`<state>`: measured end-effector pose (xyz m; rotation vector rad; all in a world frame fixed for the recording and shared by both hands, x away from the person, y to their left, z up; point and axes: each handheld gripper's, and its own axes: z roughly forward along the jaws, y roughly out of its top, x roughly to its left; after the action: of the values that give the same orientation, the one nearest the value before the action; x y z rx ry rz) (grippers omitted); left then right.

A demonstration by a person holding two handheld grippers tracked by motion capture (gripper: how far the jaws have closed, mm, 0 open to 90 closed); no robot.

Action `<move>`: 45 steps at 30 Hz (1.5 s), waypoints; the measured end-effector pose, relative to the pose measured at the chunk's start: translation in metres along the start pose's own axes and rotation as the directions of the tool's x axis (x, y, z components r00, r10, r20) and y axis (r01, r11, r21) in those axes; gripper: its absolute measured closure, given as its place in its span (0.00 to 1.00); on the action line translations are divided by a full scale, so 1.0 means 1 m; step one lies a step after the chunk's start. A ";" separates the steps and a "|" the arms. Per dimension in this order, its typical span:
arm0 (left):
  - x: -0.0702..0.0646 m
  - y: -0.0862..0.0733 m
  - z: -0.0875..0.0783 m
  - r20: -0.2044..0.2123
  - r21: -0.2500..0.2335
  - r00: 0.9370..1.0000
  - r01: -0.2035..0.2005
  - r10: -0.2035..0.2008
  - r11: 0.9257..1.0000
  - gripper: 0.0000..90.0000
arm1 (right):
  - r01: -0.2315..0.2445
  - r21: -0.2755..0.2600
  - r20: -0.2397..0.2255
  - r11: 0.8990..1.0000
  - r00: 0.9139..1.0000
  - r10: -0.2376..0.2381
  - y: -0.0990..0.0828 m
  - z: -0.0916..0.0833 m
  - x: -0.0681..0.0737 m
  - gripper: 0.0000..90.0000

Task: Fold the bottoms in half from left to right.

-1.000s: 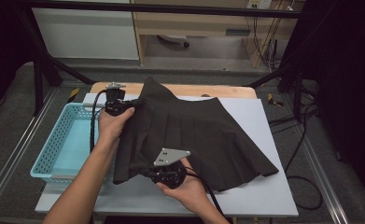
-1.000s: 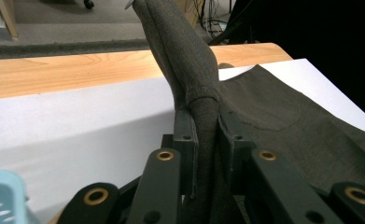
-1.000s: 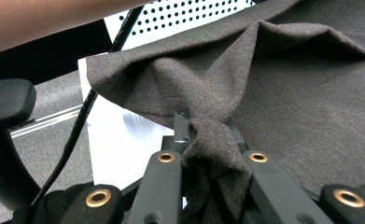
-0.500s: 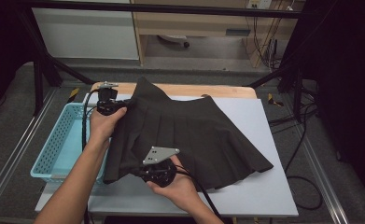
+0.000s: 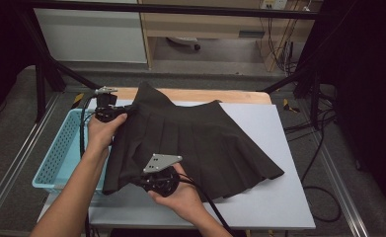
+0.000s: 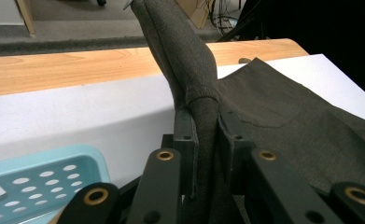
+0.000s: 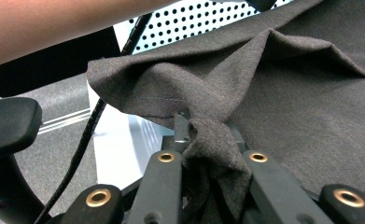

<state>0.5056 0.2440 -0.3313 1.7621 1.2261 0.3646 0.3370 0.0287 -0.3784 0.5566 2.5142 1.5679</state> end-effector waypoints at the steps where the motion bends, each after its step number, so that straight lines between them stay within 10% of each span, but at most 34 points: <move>1: 0.001 0.000 -0.001 -0.002 -0.001 1.000 0.000 0.000 1.000 0.87 | 0.000 -0.001 0.000 1.000 1.000 0.000 0.001 0.001 0.000 0.92; 32: 0.025 -0.005 -0.030 -0.013 -0.023 0.999 0.028 -0.029 0.999 0.87 | 0.007 -0.028 -0.037 1.000 0.999 -0.008 0.018 0.022 0.015 0.92; 45: 0.000 0.001 -0.009 0.011 -0.014 0.999 0.032 -0.032 0.999 0.87 | -0.028 -0.035 -0.009 0.999 1.000 0.028 0.000 0.002 -0.001 0.92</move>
<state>0.5005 0.2484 -0.3256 1.7282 1.2398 0.3433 0.3384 0.0298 -0.3789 0.5840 2.4905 1.6237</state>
